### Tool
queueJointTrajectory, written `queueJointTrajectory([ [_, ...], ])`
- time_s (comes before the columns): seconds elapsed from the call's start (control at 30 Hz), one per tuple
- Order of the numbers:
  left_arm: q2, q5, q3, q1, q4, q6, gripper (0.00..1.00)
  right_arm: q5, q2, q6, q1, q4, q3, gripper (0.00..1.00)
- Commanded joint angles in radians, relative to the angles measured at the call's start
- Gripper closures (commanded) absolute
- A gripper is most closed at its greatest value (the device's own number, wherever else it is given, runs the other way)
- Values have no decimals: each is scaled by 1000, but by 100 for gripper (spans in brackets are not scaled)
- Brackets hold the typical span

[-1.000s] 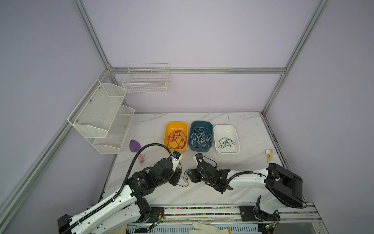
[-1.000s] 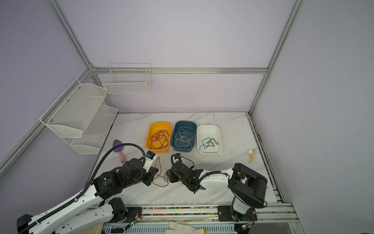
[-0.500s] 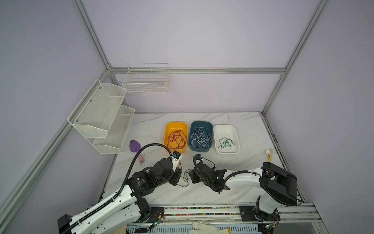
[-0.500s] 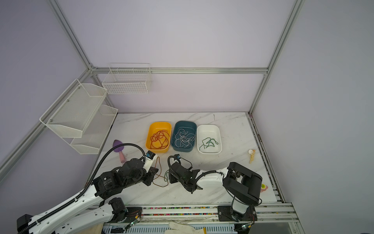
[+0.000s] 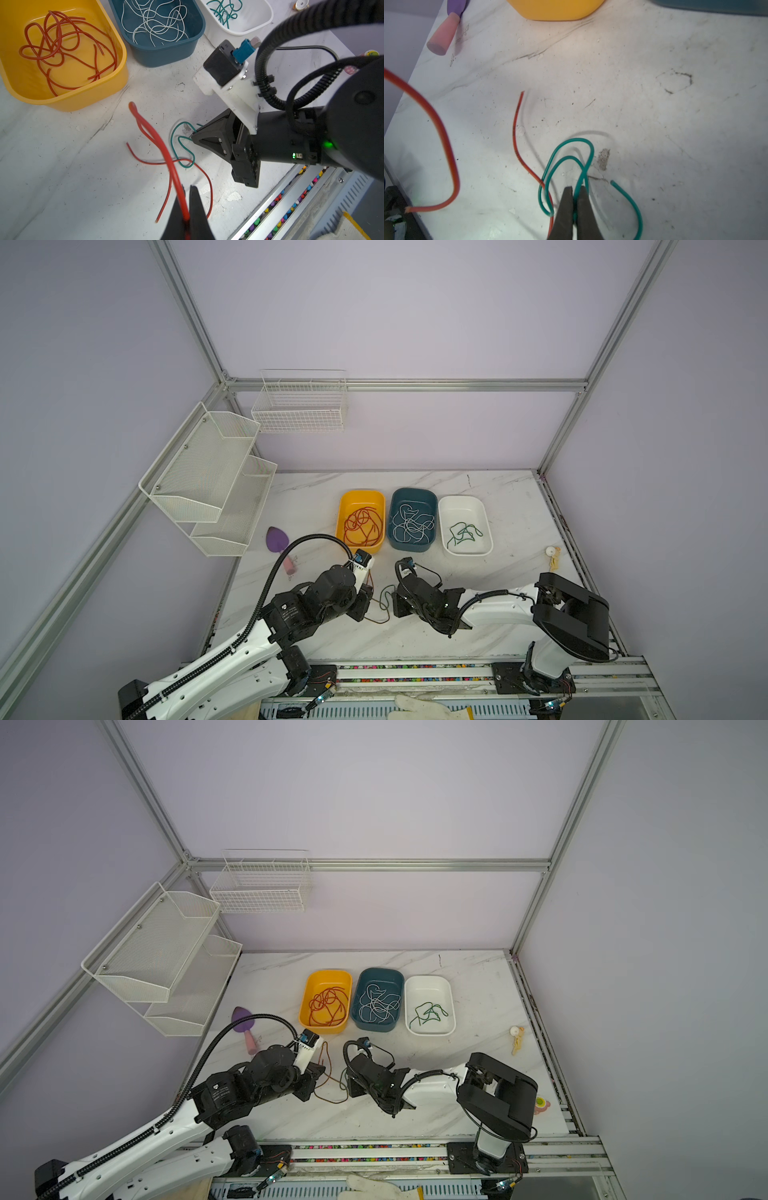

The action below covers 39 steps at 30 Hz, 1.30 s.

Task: Untangle the cables
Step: 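Grasp the green wire with the right gripper and lift it, then carry the green wire over the white tub with the right gripper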

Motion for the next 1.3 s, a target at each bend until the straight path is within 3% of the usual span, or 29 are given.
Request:
queueJointTrajectory([
  [0.0, -6, 7, 41, -6, 10, -8, 100, 46, -40, -4, 7, -61, 21, 98],
  [0.7, -3, 6, 41, -6, 8, -8, 100, 194, -264, -56, -11, -207, 0, 100],
  [1.03, -1, 0, 42, -6, 7, -7, 100, 112, -524, -79, -227, -238, -92, 100],
  [1.27, 2, 0, 42, -6, 7, -7, 100, 82, -618, -107, -310, -269, -102, 100],
])
